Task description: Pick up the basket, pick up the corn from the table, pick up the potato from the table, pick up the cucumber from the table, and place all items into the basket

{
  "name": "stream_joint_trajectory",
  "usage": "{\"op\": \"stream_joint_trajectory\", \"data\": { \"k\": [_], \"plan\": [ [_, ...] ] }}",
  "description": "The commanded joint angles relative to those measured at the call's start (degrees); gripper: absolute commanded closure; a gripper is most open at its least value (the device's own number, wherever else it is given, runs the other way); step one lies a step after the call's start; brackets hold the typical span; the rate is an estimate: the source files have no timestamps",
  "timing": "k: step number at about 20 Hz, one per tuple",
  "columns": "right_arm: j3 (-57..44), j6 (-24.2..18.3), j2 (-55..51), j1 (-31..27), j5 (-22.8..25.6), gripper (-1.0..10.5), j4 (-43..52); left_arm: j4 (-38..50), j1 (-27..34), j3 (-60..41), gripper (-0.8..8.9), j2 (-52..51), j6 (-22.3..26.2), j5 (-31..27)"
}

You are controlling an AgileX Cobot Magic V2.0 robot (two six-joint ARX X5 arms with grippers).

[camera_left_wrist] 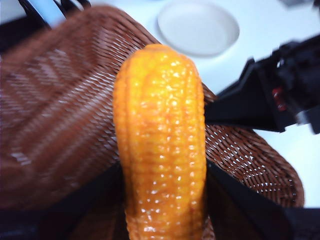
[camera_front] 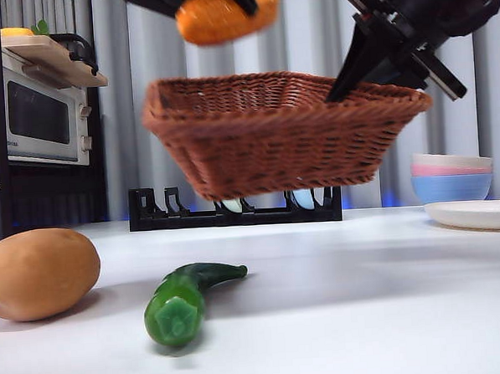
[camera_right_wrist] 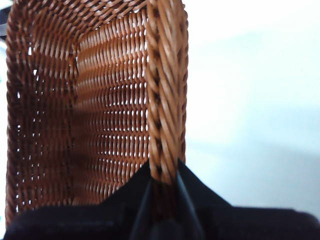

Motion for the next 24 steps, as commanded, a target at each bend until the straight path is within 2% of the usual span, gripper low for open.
{"op": "stream_joint_trajectory", "data": {
  "k": [1,6,8,10,11,15,18,22,24],
  "plan": [
    [0.4,2.1,-0.2,0.2,-0.3,9.6,1.2,-0.1,-1.2,-0.4,8.22,3.0,-1.1,-1.0],
    [0.4,2.1,-0.2,0.2,-0.3,9.6,1.2,-1.6,-3.1,-0.4,8.11,7.7,-1.6,-1.0],
    [0.4,2.1,-0.2,0.2,-0.3,9.6,1.2,-2.0,-3.3,-0.4,7.63,8.9,-2.2,-1.0],
    [0.4,2.1,-0.2,0.2,-0.3,9.6,1.2,-3.0,-3.3,-0.4,4.15,10.0,-2.4,-1.0],
    [0.4,2.1,-0.2,0.2,-0.3,9.6,1.2,-3.4,-3.4,-0.4,3.13,10.0,-2.4,-1.0],
    [0.4,2.1,-0.2,0.2,-0.2,9.6,1.2,-4.2,-3.4,-0.3,3.1,8.7,-2.3,-0.9],
    [0.4,2.0,-0.2,-0.4,-0.1,9.6,1.2,-8.4,-3.4,1.5,3.1,3.1,-2.3,-0.9],
    [0.4,2.0,-0.2,-2.3,-0.1,9.6,1.4,-20.7,-3.6,4.2,3.1,-11.4,-1.9,-1.6],
    [0.4,2.0,-0.2,-3.3,-0.1,9.6,1.5,-27.8,-3.6,4.2,3.1,-16.1,-2.0,-5.9]
  ]
}}
